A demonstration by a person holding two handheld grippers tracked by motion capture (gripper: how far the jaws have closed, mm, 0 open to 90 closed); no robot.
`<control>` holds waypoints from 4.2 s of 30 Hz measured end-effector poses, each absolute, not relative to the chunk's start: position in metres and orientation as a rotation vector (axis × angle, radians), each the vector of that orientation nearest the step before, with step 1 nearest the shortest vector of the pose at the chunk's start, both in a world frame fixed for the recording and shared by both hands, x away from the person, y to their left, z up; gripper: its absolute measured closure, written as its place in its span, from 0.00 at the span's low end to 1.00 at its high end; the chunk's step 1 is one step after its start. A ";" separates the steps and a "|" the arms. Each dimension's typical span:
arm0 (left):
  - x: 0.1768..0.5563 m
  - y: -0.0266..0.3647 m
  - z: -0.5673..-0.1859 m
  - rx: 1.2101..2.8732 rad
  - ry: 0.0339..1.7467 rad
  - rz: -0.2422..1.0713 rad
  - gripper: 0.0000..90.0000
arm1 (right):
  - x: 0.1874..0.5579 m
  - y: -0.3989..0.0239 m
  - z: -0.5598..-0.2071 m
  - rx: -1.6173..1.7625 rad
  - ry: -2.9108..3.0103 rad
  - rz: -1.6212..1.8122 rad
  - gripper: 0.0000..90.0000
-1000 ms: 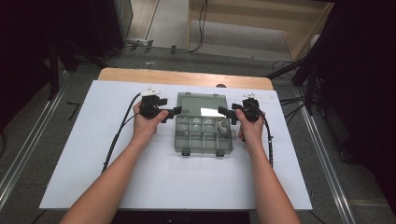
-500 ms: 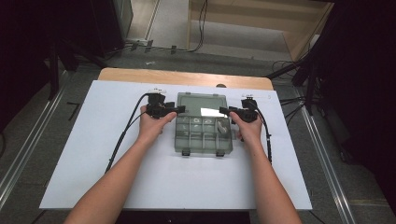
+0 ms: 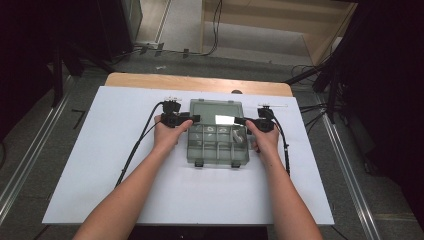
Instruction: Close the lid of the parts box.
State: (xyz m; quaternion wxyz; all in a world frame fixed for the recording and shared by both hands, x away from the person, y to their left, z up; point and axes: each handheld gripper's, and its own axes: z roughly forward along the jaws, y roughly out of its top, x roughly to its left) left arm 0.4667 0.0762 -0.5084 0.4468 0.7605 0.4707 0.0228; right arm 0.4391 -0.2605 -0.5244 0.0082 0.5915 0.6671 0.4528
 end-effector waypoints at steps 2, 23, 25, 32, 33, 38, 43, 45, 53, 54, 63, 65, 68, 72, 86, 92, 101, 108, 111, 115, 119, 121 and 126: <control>0.468 0.077 -0.510 1.855 1.193 0.020 0.43 | 0.439 -0.261 -0.524 1.858 2.084 1.423 0.46; 0.467 0.090 -0.493 1.812 1.127 0.039 0.77 | 0.428 -0.266 -0.505 1.719 2.024 1.432 0.81; 0.465 0.092 -0.490 1.809 1.106 0.056 0.81 | 0.425 -0.267 -0.501 1.686 2.019 1.429 0.85; 0.455 0.096 -0.488 1.793 1.055 0.108 0.91 | 0.413 -0.265 -0.497 1.586 1.988 1.391 0.91; 0.455 0.096 -0.488 1.793 1.055 0.109 0.91 | 0.411 -0.265 -0.497 1.575 1.985 1.389 0.91; 0.457 0.098 -0.488 1.785 1.065 0.088 0.89 | 0.408 -0.263 -0.497 1.539 1.972 1.383 0.91; 0.463 0.098 -0.478 1.769 1.065 0.107 0.82 | 0.405 -0.262 -0.498 1.513 1.954 1.383 0.92; 0.466 0.097 -0.472 1.756 1.060 0.114 0.82 | 0.404 -0.261 -0.498 1.499 1.949 1.378 0.92; 0.475 0.092 -0.450 1.736 1.051 0.149 0.89 | 0.400 -0.261 -0.500 1.463 1.934 1.377 0.92; 0.474 0.091 -0.450 1.740 1.048 0.165 0.90 | 0.400 -0.260 -0.500 1.468 1.932 1.377 0.92; 0.465 0.091 -0.452 1.730 1.001 0.226 0.92 | 0.405 -0.261 -0.489 1.509 1.928 1.409 0.76; 0.464 0.091 -0.452 1.730 0.995 0.233 0.92 | 0.407 -0.262 -0.479 1.518 1.905 1.427 0.75; 0.462 0.091 -0.453 1.725 0.982 0.240 0.92 | 0.413 -0.263 -0.465 1.531 1.884 1.443 0.77; 0.460 0.092 -0.454 1.715 0.963 0.249 0.92 | 0.421 -0.259 -0.454 1.556 1.893 1.374 0.84; 0.458 0.103 -0.451 1.721 0.940 0.184 0.74 | 0.410 -0.256 -0.455 1.509 1.852 1.348 0.92; 0.457 0.117 -0.449 1.695 0.923 0.139 0.91 | 0.403 -0.255 -0.456 1.454 1.843 1.352 0.92; 0.476 0.115 -0.465 1.709 1.035 0.071 0.99 | 0.392 -0.256 -0.457 1.370 1.830 1.368 0.91; 0.472 0.107 -0.461 1.706 0.974 0.031 0.99 | 0.384 -0.259 -0.459 1.340 1.833 1.403 0.89; 0.470 0.107 -0.458 1.700 0.958 0.016 0.99 | 0.381 -0.261 -0.457 1.339 1.839 1.435 0.81; 0.468 0.109 -0.455 1.698 0.944 0.011 0.99 | 0.373 -0.265 -0.455 1.344 1.860 1.514 0.71; 0.466 0.109 -0.453 1.697 0.926 0.007 0.99 | 0.360 -0.272 -0.454 1.322 1.877 1.524 0.67; 0.465 0.110 -0.453 1.695 0.921 0.004 0.99 | 0.355 -0.276 -0.456 1.326 1.879 1.523 0.67; 0.462 0.111 -0.454 1.687 0.914 -0.004 0.99 | 0.353 -0.291 -0.463 1.393 1.851 1.518 0.88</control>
